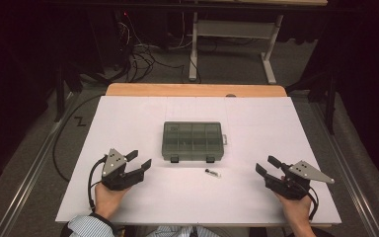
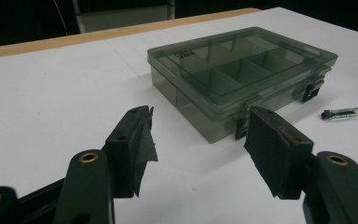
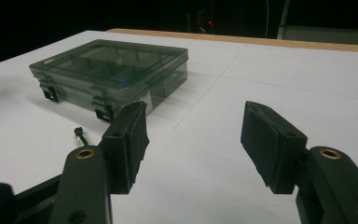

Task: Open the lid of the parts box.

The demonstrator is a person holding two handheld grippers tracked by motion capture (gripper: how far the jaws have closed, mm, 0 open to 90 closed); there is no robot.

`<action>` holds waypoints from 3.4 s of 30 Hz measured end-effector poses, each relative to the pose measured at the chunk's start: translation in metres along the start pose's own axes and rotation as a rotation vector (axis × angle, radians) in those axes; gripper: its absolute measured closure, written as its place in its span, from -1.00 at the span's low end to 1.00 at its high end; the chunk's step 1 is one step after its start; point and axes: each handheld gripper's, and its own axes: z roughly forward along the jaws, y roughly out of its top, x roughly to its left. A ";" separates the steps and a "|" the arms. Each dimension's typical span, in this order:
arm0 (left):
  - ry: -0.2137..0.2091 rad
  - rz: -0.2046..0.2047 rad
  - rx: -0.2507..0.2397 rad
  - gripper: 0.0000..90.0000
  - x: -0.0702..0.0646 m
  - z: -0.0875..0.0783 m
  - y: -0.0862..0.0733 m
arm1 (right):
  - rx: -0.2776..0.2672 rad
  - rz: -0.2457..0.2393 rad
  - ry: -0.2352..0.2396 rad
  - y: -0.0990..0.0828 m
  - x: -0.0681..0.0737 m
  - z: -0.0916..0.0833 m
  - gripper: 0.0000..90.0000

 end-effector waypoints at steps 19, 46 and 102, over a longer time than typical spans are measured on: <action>-0.009 -0.016 -0.010 -0.11 0.001 0.000 0.001 | 0.002 0.019 -0.002 0.001 0.004 0.003 -0.05; -0.024 -0.033 -0.004 -0.10 0.002 0.013 0.004 | -0.027 0.022 0.024 0.009 0.006 0.014 -0.04; -0.022 0.025 0.002 -0.10 -0.001 0.041 0.010 | -0.007 -0.019 0.053 0.017 0.015 0.057 -0.03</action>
